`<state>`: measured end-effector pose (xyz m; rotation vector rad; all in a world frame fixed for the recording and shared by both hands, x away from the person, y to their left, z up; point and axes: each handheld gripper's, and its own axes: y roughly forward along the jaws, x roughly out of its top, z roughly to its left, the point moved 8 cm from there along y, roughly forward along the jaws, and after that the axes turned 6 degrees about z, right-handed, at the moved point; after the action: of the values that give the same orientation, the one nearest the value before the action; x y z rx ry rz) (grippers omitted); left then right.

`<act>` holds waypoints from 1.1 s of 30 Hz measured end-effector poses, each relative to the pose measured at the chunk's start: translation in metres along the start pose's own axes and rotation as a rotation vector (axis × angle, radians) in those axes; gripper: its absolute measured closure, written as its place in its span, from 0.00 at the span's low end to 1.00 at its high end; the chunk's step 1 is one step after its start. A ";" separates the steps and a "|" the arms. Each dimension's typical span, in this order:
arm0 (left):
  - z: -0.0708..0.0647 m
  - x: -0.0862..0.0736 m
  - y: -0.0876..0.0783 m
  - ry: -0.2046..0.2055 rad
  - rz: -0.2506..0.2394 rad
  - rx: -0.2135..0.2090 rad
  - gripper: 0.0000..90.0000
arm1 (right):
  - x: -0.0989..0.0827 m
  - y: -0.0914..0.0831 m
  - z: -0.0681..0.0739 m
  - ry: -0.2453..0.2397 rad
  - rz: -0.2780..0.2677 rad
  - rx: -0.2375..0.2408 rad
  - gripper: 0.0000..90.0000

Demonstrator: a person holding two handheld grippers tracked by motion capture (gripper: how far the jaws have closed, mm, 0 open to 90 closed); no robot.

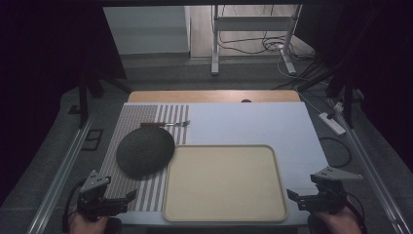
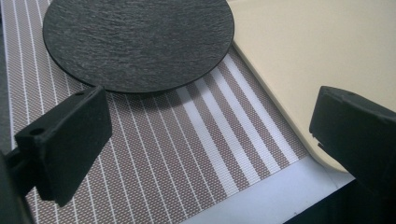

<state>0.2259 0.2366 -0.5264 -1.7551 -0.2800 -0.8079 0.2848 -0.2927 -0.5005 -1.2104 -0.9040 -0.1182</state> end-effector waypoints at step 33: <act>-0.002 0.001 0.005 -0.012 0.047 -0.058 0.00 | 0.000 0.001 0.000 0.011 0.007 0.028 0.00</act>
<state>0.2285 0.2332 -0.5296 -1.8144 -0.2244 -0.7786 0.2853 -0.2925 -0.5011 -1.1857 -0.8887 -0.1059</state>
